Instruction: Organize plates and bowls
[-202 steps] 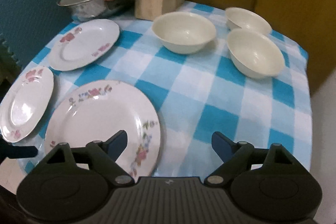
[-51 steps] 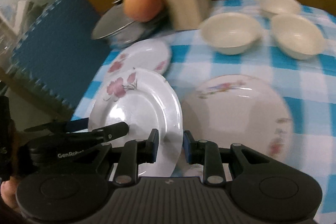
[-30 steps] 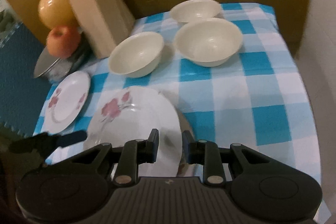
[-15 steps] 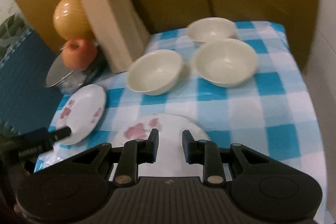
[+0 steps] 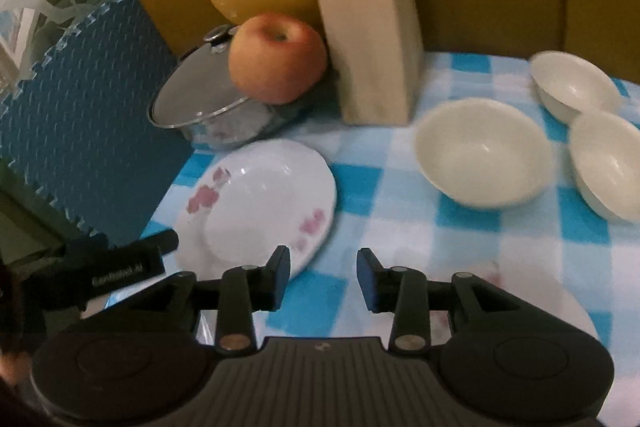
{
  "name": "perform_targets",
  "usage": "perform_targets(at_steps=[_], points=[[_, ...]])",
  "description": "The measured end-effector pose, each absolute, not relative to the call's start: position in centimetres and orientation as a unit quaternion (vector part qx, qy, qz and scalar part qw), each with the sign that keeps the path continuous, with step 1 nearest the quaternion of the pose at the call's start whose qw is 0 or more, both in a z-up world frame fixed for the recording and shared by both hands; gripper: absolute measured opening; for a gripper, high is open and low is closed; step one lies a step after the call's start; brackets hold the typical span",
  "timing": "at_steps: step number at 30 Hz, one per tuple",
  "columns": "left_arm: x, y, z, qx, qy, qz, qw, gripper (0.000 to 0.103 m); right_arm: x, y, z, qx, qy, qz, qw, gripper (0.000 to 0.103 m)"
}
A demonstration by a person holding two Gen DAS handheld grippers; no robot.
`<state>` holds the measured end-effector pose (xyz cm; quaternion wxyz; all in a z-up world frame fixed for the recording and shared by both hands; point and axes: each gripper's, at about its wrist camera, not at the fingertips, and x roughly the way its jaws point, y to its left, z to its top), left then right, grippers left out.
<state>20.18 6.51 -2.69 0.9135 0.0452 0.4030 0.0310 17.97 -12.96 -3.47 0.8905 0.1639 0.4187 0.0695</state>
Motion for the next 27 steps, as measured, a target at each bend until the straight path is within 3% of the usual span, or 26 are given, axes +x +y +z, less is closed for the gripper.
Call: perform_targets(at_steps=[12, 27], points=[[23.5, 6.8, -4.9, 0.057, 0.41, 0.049, 0.909, 0.097, 23.9, -13.8, -6.8, 0.182, 0.444, 0.056, 0.876, 0.033], [27.8, 7.5, -8.0, -0.011, 0.439, 0.021, 0.898, 0.098, 26.5, -13.1, -8.7, 0.2, 0.447, 0.089, 0.867, 0.034]])
